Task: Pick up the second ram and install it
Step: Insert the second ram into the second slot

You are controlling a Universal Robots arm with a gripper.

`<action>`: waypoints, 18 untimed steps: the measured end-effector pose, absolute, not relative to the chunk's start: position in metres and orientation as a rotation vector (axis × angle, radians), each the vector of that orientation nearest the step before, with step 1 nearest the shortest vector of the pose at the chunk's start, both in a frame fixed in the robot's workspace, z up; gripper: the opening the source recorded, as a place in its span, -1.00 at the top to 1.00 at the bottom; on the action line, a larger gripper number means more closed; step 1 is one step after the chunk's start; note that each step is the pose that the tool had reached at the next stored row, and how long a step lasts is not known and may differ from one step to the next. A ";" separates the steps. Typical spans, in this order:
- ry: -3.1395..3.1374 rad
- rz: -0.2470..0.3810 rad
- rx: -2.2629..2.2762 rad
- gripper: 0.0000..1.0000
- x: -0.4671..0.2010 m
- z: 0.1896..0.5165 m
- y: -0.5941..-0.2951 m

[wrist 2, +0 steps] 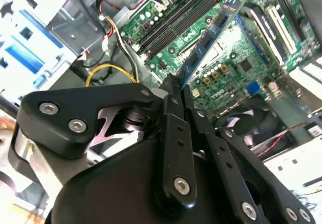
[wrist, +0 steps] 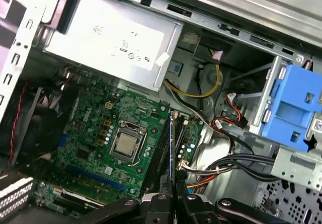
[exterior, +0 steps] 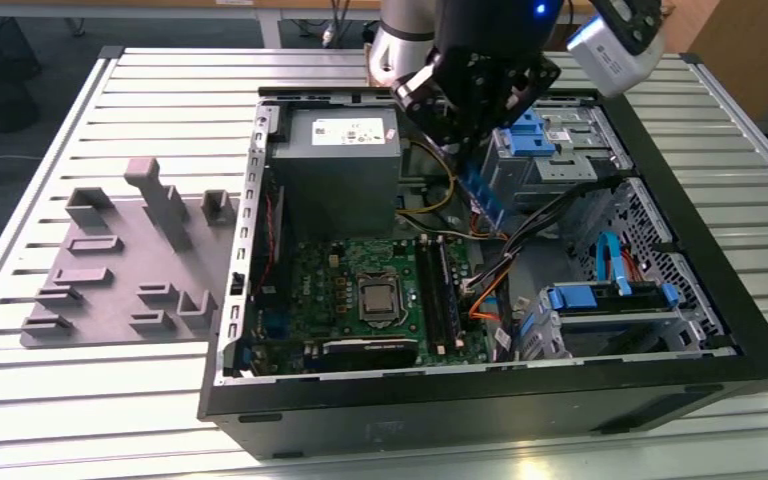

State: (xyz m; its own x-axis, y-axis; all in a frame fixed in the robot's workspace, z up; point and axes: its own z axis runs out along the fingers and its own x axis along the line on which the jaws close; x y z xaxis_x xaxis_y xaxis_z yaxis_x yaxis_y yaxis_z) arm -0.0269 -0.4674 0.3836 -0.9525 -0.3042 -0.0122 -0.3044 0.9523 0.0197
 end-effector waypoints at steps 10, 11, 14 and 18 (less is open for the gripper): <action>3.124 0.030 -0.202 0.72 -0.027 0.381 -0.467; 3.126 0.030 -0.174 0.72 -0.027 0.381 -0.467; 3.129 0.029 -0.090 0.72 -0.027 0.380 -0.467; 3.129 0.029 -0.064 0.72 -0.027 0.380 -0.467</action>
